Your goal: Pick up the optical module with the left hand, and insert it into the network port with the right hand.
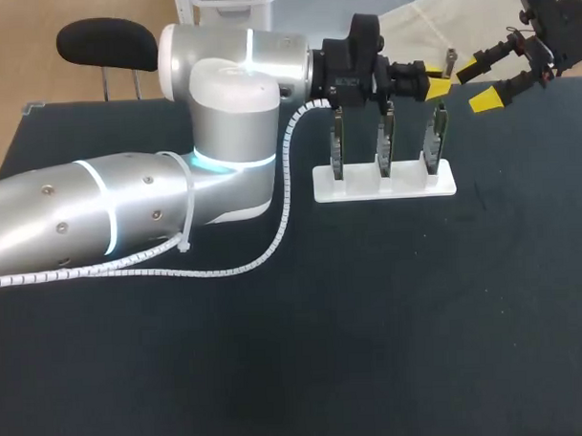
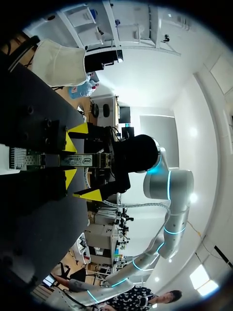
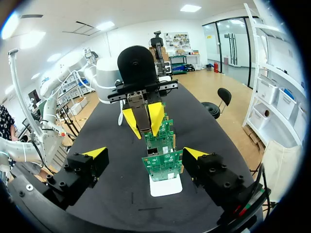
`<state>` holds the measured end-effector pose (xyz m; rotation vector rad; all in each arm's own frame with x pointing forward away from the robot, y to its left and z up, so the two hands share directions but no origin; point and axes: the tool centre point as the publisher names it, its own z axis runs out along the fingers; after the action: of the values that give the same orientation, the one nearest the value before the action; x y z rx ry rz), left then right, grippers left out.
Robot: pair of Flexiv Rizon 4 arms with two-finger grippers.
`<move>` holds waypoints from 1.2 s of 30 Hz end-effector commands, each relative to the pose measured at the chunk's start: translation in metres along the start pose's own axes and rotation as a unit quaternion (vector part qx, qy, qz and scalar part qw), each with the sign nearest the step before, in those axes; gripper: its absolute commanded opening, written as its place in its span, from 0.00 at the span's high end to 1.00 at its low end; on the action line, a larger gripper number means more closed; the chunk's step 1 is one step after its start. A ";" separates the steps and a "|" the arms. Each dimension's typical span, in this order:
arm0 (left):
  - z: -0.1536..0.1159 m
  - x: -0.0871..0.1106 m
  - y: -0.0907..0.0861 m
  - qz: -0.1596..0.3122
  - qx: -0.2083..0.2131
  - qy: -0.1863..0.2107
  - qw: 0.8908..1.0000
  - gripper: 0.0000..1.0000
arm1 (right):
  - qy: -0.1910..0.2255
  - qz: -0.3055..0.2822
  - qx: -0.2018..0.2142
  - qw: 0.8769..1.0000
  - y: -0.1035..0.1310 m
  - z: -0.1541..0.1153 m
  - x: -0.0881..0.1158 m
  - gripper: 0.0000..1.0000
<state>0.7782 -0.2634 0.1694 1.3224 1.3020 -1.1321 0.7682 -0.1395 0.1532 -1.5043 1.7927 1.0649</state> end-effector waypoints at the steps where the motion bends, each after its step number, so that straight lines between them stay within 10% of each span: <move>1: 0.001 0.001 0.001 0.001 0.001 -0.001 1.000 1.00 | 0.000 0.000 0.001 1.000 0.001 0.000 0.000 0.00; 18: 0.001 0.001 0.001 0.001 0.001 -0.001 1.000 1.00 | -0.025 -0.046 0.051 0.997 -0.012 -0.020 -0.033 0.00; 36: 0.001 0.001 0.001 0.001 0.001 -0.001 1.000 1.00 | -0.042 -0.079 0.014 0.996 0.006 -0.012 -0.061 0.00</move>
<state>0.7783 -0.2634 0.1694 1.3226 1.3018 -1.1322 0.7751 -0.1197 0.2110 -1.5315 1.5970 1.0059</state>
